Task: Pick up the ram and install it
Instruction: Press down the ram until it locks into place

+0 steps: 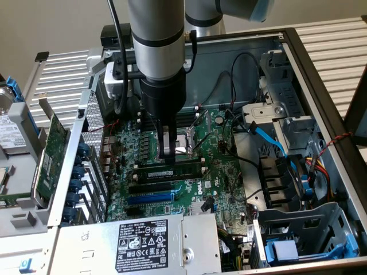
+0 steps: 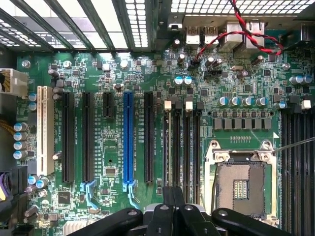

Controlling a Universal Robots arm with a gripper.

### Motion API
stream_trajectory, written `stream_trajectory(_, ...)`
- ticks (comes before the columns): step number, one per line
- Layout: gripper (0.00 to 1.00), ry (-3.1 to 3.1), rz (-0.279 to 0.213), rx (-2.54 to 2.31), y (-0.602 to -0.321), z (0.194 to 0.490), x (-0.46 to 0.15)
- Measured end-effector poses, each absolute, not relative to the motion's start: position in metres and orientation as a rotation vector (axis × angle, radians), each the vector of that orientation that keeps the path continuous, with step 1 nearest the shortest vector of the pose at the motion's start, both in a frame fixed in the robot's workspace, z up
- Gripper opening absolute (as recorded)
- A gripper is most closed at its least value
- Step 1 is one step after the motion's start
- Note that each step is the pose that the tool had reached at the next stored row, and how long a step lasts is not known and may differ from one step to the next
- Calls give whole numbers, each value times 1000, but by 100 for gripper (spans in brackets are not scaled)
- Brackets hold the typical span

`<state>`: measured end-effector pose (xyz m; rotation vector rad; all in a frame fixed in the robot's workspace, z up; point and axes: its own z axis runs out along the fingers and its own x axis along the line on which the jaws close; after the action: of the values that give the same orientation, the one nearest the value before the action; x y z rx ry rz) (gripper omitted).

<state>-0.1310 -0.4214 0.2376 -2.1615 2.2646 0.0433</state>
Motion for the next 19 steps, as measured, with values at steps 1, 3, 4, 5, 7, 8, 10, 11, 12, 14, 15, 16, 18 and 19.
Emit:
stream_trajectory(1,11,2265,43,-2161,-421,237,-132)
stream_trajectory(3,11,2269,35,-2165,-421,236,-132)
stream_trajectory(4,11,2269,35,-2165,-421,236,-132)
stream_trajectory(5,11,2269,35,-2165,-421,236,-132)
stream_trajectory(7,11,2269,34,-2165,-421,235,-132)
stream_trajectory(8,11,2268,34,-2165,-421,235,-132)
stream_trajectory(10,11,2268,34,-2165,-421,235,-132)
stream_trajectory(11,11,2268,34,-2165,-421,234,-132)
stream_trajectory(12,11,2268,34,-2165,-421,234,-132)
stream_trajectory(14,11,2268,34,-2165,-421,233,-132)
stream_trajectory(15,11,2268,34,-2165,-421,233,-132)
stream_trajectory(16,11,2268,34,-2165,-421,232,-132)
stream_trajectory(18,11,2269,34,-2165,-421,232,-132)
stream_trajectory(19,11,2268,34,-2165,-421,231,-132)
